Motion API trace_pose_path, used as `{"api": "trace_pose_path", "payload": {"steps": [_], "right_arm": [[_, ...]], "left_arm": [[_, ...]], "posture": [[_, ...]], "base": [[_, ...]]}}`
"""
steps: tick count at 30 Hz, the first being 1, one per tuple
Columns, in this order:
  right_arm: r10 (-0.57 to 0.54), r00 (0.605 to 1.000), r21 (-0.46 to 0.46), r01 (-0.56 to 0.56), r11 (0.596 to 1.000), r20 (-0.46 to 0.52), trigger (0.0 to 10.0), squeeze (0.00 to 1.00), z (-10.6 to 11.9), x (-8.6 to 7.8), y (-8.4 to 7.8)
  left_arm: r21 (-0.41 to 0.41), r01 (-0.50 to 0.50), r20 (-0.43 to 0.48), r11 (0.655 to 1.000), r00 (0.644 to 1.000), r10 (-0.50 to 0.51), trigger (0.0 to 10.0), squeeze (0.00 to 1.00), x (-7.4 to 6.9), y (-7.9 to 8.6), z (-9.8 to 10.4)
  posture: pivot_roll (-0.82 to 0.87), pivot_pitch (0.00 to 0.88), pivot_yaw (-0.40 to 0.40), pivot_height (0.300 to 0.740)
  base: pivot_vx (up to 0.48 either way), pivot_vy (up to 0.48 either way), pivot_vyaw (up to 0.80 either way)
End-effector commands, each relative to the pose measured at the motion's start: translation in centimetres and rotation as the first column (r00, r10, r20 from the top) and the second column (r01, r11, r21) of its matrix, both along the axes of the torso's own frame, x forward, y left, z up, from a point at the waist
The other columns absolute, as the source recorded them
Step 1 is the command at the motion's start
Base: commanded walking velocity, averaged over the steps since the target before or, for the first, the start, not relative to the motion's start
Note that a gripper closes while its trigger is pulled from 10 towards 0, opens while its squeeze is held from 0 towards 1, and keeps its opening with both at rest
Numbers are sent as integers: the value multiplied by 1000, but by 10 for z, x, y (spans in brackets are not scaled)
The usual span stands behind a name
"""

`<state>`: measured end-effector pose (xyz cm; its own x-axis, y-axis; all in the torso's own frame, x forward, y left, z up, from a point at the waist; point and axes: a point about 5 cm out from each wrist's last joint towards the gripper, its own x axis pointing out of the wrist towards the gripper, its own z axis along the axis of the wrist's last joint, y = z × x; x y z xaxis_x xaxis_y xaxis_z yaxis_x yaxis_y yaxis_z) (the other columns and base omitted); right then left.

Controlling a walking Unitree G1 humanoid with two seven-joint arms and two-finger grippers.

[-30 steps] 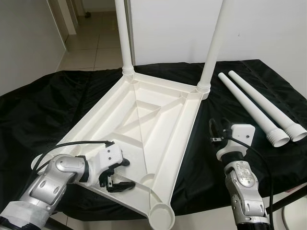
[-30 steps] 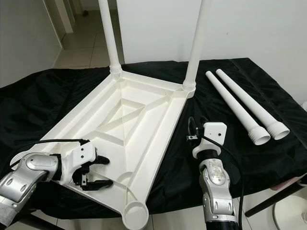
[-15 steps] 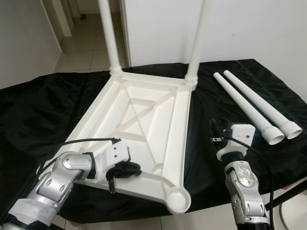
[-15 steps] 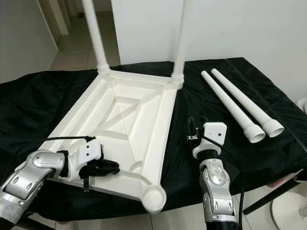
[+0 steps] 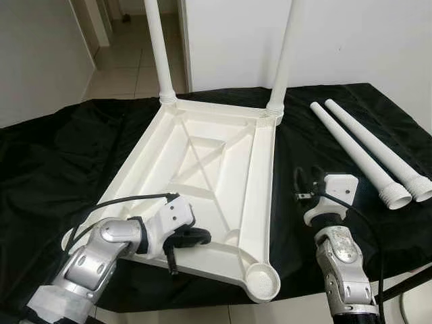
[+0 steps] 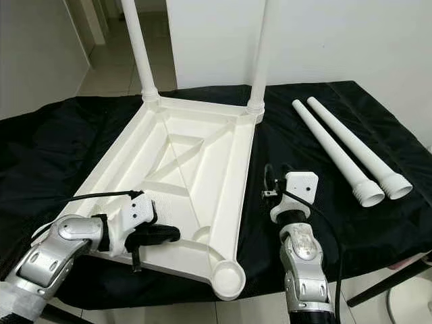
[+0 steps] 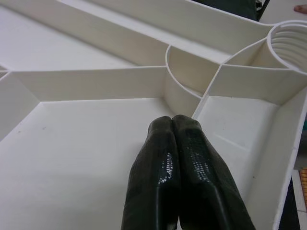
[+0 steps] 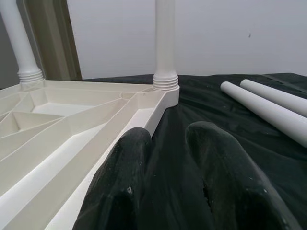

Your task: Building children table

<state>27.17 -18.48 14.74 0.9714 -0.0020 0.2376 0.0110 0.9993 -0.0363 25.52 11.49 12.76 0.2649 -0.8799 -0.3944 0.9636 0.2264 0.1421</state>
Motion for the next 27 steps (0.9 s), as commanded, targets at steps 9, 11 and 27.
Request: {"api": "trace_pose_path", "payload": {"steps": [9, 11, 27], "right_arm": [[8, 1000, 0, -8, 1000, 0, 10000, 0, -1, 1, 3], [10, 1000, -1, -10, 1000, 0, 10000, 0, -1, 1, 3], [16, 1000, -8, -16, 1000, -1, 10000, 0, -1, 2, 4]], "left_arm": [[-17, -20, -25, 1000, 999, 20, 10000, 1000, 4, 6, 0], [-32, -16, -37, 999, 999, 15, 10000, 1000, 4, 7, 3], [150, -23, 98, 988, 995, 8, 10000, 0, 5, 18, -3]], "posture": [[-84, 10, 53, 740], [-84, 10, 53, 740], [-77, 11, 47, 740]], "base": [[0, 0, 0], [0, 0, 0], [0, 0, 0]]}}
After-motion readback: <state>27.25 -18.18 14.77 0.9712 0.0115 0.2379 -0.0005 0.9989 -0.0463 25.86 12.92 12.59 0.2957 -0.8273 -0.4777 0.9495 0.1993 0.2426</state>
